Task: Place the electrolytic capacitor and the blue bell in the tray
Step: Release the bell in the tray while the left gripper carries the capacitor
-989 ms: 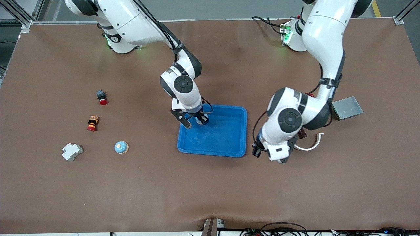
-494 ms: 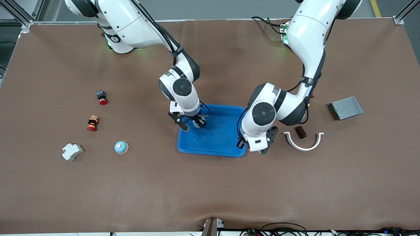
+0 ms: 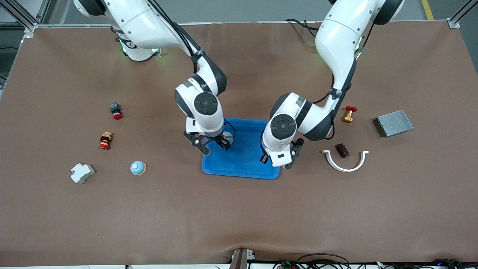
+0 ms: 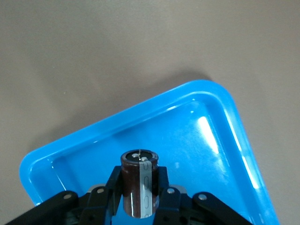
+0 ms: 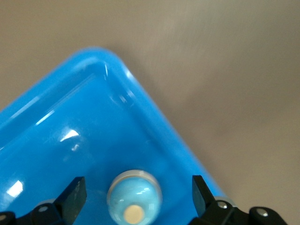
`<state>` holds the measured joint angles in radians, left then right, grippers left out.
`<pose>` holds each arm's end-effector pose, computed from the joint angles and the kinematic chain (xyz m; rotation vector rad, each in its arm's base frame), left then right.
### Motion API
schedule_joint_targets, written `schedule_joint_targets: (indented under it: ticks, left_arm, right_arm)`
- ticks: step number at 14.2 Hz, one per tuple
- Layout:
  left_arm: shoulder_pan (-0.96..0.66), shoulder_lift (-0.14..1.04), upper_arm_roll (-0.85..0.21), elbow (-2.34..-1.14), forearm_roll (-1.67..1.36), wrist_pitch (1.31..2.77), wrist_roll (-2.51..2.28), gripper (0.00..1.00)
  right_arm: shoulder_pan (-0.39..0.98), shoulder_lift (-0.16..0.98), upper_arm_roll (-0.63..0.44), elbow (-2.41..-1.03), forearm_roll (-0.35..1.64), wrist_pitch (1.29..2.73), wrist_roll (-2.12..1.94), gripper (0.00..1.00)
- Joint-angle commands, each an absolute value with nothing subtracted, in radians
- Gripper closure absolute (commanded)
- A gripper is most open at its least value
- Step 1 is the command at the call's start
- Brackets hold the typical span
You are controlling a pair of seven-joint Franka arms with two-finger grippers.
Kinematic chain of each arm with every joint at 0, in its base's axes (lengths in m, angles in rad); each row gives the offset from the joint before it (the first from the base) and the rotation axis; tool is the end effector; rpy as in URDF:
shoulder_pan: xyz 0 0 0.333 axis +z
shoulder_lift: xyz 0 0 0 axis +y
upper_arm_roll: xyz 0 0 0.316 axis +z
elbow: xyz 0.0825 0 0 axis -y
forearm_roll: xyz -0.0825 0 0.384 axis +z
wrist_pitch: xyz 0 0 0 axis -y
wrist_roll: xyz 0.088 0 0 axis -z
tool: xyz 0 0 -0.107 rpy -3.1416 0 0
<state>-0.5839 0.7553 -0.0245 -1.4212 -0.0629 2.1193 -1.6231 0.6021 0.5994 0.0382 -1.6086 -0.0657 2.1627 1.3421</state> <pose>0.5920 -0.4118 0.2441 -2.6940 -1.5698 0.1368 0.5546 0.4058 0.2746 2.9151 -1.0149 0.0036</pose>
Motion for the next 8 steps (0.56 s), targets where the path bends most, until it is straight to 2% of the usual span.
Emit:
schedule_joint_targets:
  ticks: [1,4,8]
  left_arm:
    - [-0.600,0.758,-0.014,-1.457,-0.069,2.115,-1.660,1.00]
    - [-0.615,0.779,-0.014,-1.459,-0.069,2.115,-1.687,1.00]
    - [-0.629,0.799,-0.014,-1.459,-0.069,2.115,-1.698,1.00]
  right_arm:
    - [0.464,0.445,0.052,-1.737,-0.081,2.129,1.079,0.00]
    - [0.318,0.338,0.054,-1.912,-0.081,2.250,0.823,0.00]
    - [0.163,0.324,0.054,-2.043,-0.080,2.409,0.564,0.00]
